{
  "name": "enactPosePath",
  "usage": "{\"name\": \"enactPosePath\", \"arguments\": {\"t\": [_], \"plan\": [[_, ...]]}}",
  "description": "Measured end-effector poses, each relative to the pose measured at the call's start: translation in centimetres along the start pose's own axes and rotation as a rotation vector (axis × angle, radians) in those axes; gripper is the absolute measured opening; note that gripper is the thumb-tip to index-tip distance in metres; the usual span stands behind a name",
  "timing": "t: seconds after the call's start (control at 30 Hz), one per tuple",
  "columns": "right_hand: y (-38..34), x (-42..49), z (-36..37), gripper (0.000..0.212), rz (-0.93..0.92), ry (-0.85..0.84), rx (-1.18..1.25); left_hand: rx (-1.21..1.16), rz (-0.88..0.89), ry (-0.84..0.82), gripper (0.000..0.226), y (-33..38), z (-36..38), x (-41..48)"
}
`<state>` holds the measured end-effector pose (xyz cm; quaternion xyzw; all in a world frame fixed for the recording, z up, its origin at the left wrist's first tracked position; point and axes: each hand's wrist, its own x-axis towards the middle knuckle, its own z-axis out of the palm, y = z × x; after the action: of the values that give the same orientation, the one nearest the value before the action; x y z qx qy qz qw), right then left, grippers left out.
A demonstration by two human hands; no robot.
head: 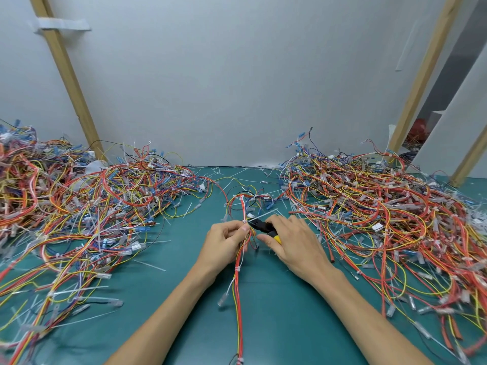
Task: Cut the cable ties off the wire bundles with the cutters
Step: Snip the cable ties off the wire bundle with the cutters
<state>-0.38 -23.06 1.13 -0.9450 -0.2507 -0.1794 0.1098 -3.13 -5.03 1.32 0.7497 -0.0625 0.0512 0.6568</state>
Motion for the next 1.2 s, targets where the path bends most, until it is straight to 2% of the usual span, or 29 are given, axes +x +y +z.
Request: {"name": "enactPosePath", "arguments": {"t": [0.2, 0.33, 0.53, 0.7, 0.87, 1.2], "plan": [[0.34, 0.02, 0.15, 0.044, -0.031, 0.011, 0.033, -0.016, -0.026, -0.045, 0.03, 0.24, -0.22, -0.12], [0.42, -0.08, 0.15, 0.045, -0.02, 0.029, 0.066, -0.015, -0.046, -0.079, 0.029, 0.17, -0.39, -0.05], [0.3, 0.1, 0.0, 0.05, 0.083, -0.051, 0.032, 0.012, -0.024, -0.113, 0.03, -0.27, -0.33, -0.02], [0.28, 0.23, -0.14, 0.032, 0.081, -0.038, -0.148, 0.017, -0.025, -0.143, 0.033, -0.35, -0.37, -0.04], [0.34, 0.08, -0.39, 0.02, 0.102, -0.07, -0.134, 0.037, -0.023, -0.16, 0.031, -0.47, -0.39, -0.01], [0.45, -0.01, 0.02, 0.019, 0.102, -0.054, -0.069, 0.033, -0.038, -0.18, 0.031, -0.39, -0.45, -0.03]]}}
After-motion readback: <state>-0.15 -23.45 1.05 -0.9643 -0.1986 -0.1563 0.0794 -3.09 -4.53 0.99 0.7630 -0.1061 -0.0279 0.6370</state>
